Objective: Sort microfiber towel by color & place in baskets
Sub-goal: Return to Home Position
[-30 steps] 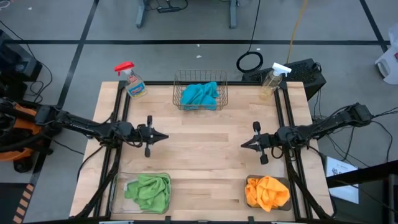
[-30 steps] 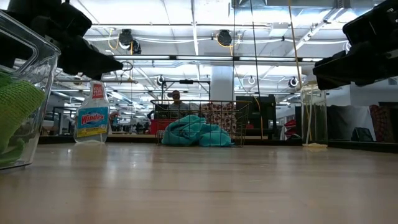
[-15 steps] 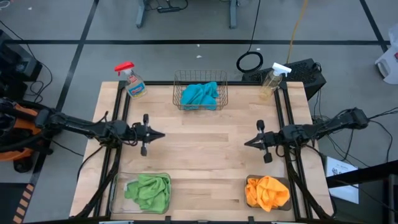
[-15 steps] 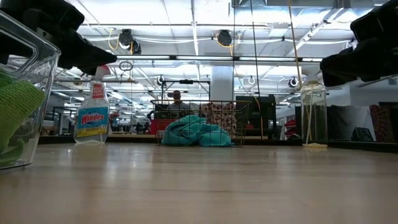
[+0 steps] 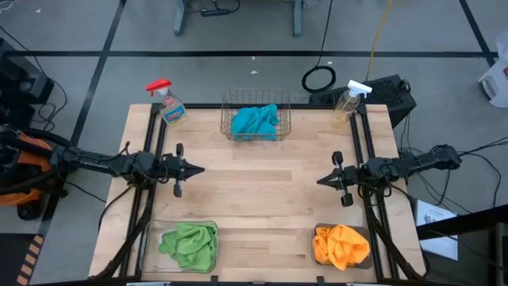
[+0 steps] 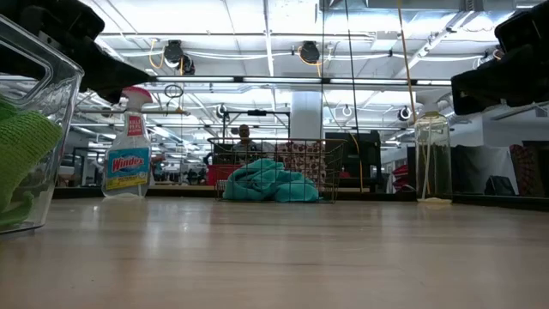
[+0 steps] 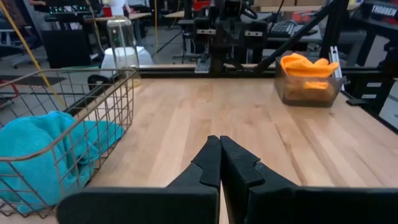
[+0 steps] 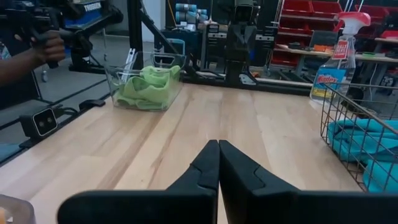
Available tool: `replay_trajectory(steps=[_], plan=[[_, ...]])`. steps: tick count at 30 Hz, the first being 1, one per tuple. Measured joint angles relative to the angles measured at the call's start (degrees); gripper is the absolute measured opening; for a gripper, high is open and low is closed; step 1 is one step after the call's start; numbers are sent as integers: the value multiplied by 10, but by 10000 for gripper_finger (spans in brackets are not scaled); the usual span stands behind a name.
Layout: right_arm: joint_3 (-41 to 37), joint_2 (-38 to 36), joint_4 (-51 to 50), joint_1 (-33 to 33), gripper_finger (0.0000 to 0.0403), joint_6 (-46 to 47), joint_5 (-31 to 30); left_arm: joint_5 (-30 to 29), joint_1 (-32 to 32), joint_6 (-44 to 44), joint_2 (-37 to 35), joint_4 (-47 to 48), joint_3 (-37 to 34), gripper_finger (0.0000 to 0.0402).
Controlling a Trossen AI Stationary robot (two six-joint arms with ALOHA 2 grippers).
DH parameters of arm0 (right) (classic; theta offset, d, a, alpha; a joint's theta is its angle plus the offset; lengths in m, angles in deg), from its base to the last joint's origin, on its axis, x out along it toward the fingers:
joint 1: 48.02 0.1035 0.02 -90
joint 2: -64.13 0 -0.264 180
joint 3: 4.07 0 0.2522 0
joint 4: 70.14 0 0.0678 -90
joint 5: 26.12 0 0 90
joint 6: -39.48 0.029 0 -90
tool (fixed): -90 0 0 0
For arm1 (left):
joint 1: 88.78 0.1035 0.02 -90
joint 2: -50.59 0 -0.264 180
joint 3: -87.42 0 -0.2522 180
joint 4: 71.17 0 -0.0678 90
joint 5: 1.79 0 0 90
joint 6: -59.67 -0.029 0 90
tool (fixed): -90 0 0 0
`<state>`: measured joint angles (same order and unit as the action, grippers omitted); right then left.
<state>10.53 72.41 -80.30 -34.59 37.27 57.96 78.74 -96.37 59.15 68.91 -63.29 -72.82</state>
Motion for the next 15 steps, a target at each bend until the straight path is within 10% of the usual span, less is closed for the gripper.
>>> replay_trajectory(steps=[15], plan=[[0, -76, -21, -5, 0, -31, 33, 0, 0, 2, -138, 114, 0, 4]])
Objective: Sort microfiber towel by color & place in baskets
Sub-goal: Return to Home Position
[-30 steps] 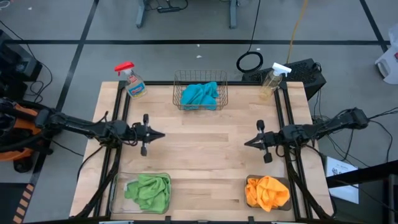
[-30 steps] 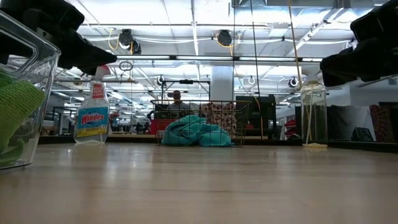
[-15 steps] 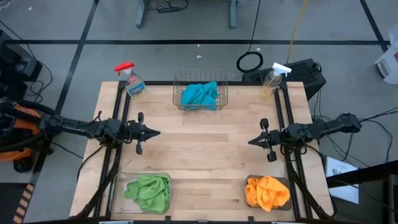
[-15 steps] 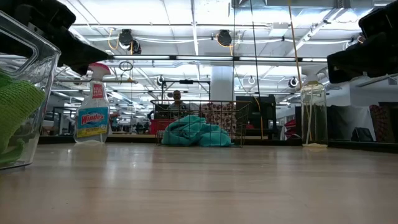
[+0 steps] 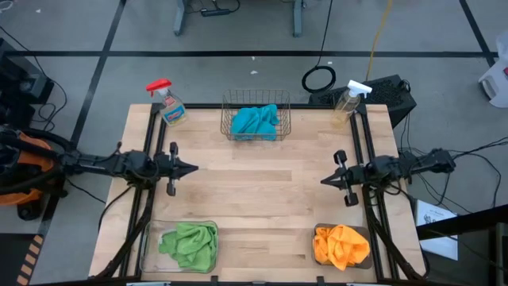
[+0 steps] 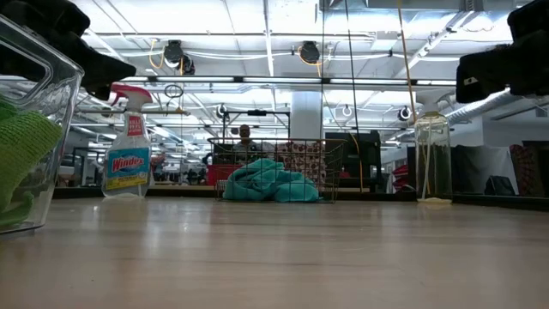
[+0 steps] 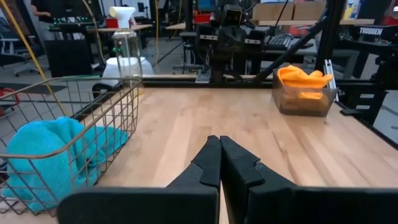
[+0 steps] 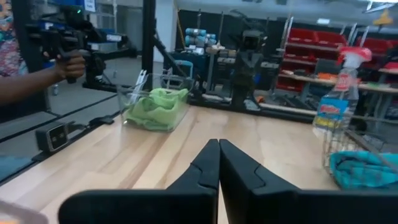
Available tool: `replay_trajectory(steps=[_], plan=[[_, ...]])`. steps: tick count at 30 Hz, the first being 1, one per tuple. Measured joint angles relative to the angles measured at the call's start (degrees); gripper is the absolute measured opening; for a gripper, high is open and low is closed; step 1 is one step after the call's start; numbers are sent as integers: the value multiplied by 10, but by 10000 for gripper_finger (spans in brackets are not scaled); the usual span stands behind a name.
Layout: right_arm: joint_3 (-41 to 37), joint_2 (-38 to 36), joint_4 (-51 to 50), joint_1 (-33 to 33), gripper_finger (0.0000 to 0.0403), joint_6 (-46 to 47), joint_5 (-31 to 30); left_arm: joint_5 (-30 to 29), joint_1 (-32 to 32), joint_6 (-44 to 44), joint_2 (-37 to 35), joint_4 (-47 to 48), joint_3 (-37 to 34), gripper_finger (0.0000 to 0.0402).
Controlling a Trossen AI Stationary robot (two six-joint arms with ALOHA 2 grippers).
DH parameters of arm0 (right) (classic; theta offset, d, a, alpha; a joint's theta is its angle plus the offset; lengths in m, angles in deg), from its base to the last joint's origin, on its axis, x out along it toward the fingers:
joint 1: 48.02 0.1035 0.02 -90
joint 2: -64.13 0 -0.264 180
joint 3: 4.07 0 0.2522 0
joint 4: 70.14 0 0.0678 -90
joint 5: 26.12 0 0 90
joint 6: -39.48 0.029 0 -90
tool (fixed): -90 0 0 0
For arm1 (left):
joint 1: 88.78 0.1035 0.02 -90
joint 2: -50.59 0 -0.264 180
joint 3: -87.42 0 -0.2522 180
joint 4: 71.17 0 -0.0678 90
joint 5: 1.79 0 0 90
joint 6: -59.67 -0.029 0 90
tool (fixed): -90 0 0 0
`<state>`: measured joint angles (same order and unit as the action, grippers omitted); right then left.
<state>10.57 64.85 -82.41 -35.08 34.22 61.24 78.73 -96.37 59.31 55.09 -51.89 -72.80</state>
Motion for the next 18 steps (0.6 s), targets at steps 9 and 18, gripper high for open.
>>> replay_trajectory(steps=[9, 18], plan=[[0, -7, 5, -45, 0, -14, 22, -7, 0, -4, -45, 50, 0, 4], [0, -6, 2, -74, 0, 3, 60, -10, 0, -36, -45, -40, -29, 4]])
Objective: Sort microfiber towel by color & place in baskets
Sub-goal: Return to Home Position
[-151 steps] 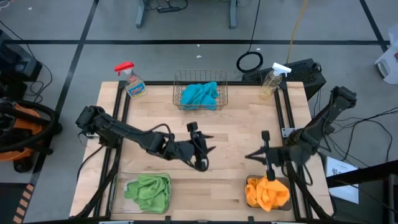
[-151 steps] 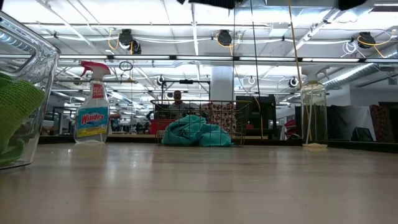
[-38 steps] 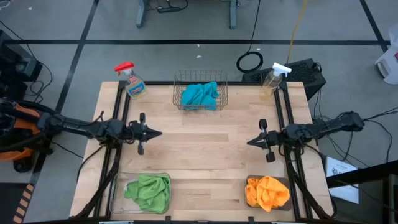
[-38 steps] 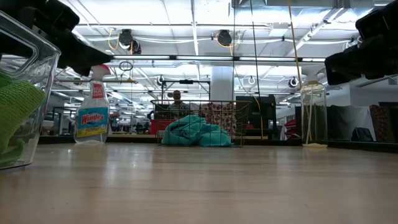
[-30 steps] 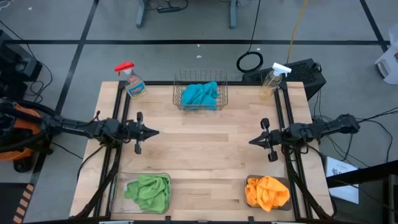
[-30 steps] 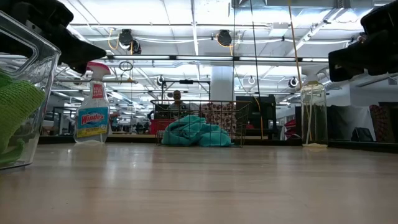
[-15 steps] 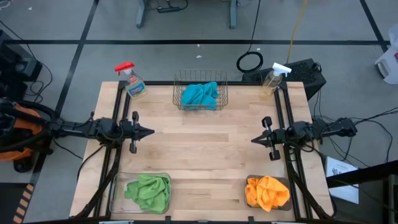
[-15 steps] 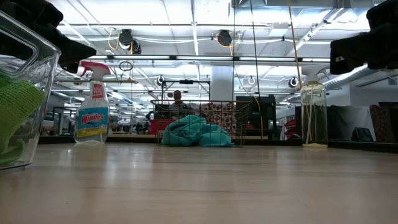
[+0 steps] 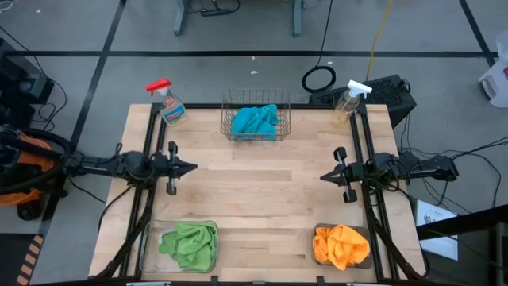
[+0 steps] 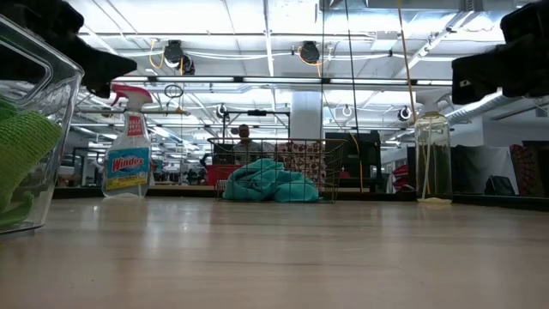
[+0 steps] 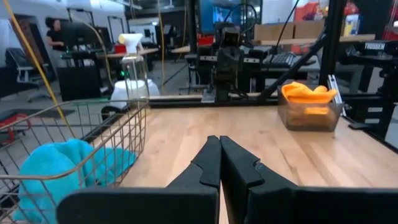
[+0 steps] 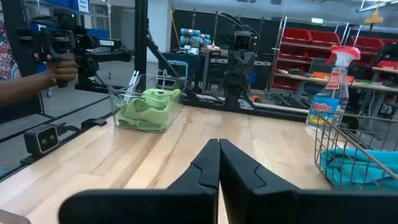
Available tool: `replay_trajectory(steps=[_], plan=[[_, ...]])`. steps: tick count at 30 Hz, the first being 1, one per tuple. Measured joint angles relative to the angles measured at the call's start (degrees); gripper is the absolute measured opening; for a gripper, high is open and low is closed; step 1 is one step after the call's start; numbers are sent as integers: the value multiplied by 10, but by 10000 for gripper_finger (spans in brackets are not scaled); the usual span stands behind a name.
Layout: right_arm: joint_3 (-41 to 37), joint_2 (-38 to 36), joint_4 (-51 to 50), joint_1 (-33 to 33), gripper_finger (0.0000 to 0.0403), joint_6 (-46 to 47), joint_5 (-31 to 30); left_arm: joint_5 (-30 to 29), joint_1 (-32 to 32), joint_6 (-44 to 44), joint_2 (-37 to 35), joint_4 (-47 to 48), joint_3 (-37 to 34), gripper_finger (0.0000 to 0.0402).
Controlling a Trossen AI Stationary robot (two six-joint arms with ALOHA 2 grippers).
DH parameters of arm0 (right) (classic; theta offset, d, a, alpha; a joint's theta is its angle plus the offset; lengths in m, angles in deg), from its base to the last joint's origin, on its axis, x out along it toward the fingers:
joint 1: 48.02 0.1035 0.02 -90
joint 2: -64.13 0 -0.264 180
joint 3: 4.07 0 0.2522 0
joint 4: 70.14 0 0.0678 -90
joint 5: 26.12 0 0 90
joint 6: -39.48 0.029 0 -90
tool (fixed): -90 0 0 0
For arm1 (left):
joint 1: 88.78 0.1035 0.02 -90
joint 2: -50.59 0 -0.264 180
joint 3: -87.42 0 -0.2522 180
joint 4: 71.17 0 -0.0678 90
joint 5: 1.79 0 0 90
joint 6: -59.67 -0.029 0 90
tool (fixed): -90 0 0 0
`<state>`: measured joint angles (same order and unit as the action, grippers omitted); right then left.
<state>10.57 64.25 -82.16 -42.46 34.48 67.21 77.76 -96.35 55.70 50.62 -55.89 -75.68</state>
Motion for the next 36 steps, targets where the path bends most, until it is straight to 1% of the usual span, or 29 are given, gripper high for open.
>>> replay_trajectory(steps=[3, 5, 7, 12, 16, 20, 26, 34, 36], plan=[[0, 0, -3, 0, 0, 3, 0, 4, 0, 2, 0, -38, -26, 4], [0, 0, -4, 0, 0, 6, 0, 20, 1, 2, 2, -42, -27, 4], [0, 0, -4, 0, 0, 4, 3, 30, 0, 0, 0, -40, -27, 4], [0, 0, -2, 0, 0, -12, 11, 32, 1, -35, 0, -38, -27, 4], [0, 0, -2, 0, 0, -13, 11, 36, 11, -44, 0, -36, -27, 4], [0, 0, -2, 0, 0, -15, 11, 62, 32, -50, 0, -30, -27, 4], [0, 0, -3, 0, 0, -19, 11, 109, 63, -41, 0, -22, -27, 4], [0, 0, -3, 0, 0, -13, 10, 122, 72, -39, 0, -22, -28, 4], [0, 0, -4, 0, 0, -13, -1, 124, 72, -38, 0, -22, -28, 4]])
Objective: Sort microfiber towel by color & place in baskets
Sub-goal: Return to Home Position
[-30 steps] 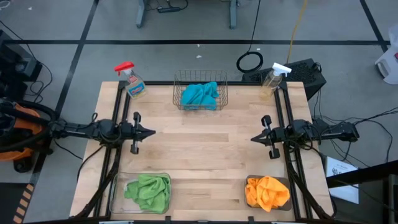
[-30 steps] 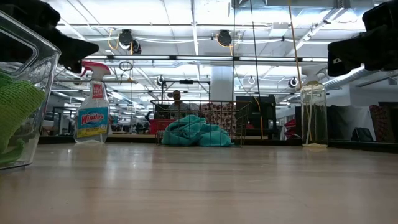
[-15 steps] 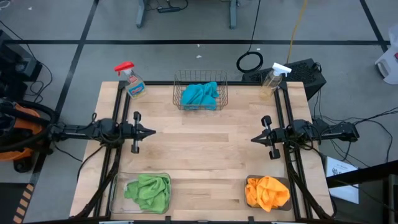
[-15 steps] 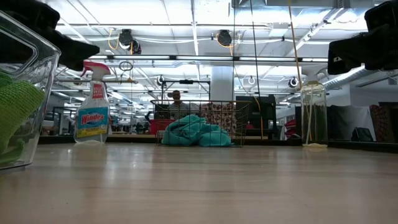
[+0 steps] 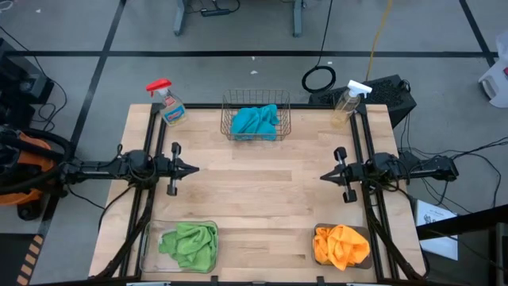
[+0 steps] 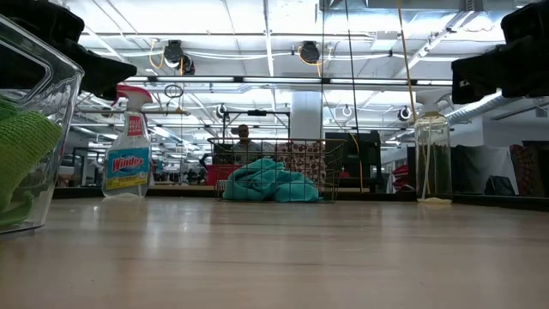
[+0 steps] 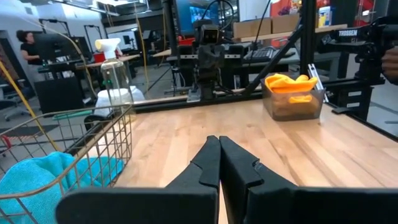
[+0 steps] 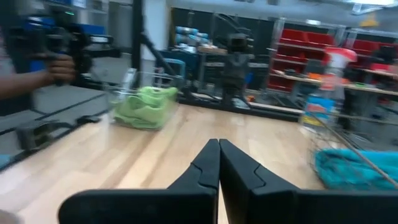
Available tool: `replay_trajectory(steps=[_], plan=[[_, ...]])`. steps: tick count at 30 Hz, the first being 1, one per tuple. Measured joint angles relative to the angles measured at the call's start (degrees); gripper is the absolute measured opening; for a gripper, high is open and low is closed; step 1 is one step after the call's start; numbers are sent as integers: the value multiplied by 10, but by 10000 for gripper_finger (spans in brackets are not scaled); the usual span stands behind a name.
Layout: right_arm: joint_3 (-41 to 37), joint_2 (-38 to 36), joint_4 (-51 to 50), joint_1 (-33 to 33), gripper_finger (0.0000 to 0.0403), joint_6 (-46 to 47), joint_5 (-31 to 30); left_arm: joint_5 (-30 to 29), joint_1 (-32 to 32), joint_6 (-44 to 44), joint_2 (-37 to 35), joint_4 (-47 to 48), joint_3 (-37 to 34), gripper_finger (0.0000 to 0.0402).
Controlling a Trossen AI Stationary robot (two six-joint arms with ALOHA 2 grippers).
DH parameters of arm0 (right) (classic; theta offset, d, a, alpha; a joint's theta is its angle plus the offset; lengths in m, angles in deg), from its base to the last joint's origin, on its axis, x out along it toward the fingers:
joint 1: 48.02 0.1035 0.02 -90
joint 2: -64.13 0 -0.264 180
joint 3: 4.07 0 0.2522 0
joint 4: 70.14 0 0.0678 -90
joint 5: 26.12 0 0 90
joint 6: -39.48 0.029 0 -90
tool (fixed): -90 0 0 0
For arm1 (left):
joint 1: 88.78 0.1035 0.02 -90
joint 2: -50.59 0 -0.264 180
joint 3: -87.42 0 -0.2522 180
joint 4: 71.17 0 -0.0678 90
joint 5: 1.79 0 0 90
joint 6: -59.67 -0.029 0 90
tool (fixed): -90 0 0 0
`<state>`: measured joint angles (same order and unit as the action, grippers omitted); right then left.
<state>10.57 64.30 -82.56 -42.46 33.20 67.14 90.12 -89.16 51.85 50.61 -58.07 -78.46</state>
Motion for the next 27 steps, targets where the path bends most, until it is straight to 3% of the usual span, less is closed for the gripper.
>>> replay_trajectory(steps=[5, 27], plan=[[0, 0, 1, 0, 0, 0, -61, 3, 0, 10, 0, 0, 0, 4], [0, 0, 1, 0, 0, 0, -62, 9, 0, 14, 0, -1, 0, 4]])
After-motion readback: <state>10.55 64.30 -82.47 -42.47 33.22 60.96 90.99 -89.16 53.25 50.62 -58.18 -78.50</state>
